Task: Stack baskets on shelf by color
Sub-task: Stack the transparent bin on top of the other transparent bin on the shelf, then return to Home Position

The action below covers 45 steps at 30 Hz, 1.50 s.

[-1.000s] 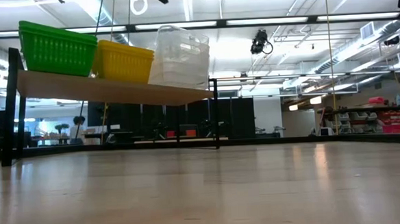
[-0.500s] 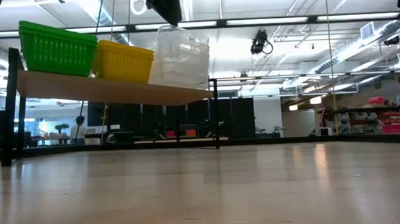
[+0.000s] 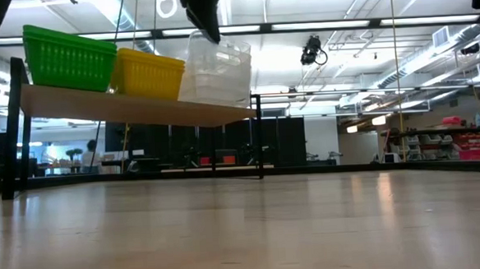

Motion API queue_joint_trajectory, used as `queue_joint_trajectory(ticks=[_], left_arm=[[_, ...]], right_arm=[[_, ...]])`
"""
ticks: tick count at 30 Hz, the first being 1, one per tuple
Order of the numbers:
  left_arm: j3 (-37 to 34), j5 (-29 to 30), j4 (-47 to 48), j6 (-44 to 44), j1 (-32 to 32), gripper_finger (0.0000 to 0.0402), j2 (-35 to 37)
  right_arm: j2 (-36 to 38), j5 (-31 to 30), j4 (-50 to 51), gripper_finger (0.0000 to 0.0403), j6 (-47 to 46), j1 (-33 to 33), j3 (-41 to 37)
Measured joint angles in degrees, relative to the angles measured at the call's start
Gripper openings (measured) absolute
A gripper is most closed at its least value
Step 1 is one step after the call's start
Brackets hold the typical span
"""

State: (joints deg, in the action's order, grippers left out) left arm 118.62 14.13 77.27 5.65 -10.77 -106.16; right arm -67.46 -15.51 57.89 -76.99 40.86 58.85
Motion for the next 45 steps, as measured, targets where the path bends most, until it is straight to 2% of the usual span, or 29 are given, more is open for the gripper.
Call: queue_joint_trajectory(ticks=[10, 20, 26, 30, 32, 35, 39, 43, 45], left_arm=[[0.0, -0.5, -0.1, 2.2, -2.8, 0.0126, -0.7], [0.0, -1.2, -0.6, 1.7, -1.5, 0.0121, -0.3], [6.9, -1.3, 0.3, -1.2, 0.9, 0.0125, 0.8], [15.4, -1.4, 1.6, -7.0, 3.3, 0.0119, 0.9], [16.0, -1.3, -0.2, -10.4, 5.1, 0.0115, 2.4], [13.6, -0.8, -0.6, -13.6, 8.1, 0.0103, 6.1], [13.0, 5.1, 7.3, -15.7, 12.2, 0.0067, 9.6], [12.9, 8.5, 10.1, -18.4, 14.6, 0.0014, 13.2], [11.4, 8.7, 9.6, -18.5, 15.1, 0.0007, 15.8]], right_arm=[[0.0, 0.0, 0.0, 0.0236, 0.0, 0.0, 0.0], [0.0, 0.0, 0.0, 0.0236, 0.0, 0.0, 0.0], [0.3, 0.0, -0.6, 0.0236, 0.0, -1.0, 0.0], [2.5, 0.0, -1.1, 0.0234, 0.1, -2.0, 0.0], [4.3, -0.6, -1.6, 0.0230, 0.2, -2.6, 0.0], [7.2, -3.4, -2.1, 0.0219, 0.8, -3.1, 0.0], [10.7, -9.6, -2.0, 0.0194, 3.0, -3.1, 0.0], [13.5, -18.8, -1.3, 0.0149, 6.1, -3.1, 0.0], [14.5, -22.6, -1.1, 0.0121, 7.5, -3.2, 0.0]])
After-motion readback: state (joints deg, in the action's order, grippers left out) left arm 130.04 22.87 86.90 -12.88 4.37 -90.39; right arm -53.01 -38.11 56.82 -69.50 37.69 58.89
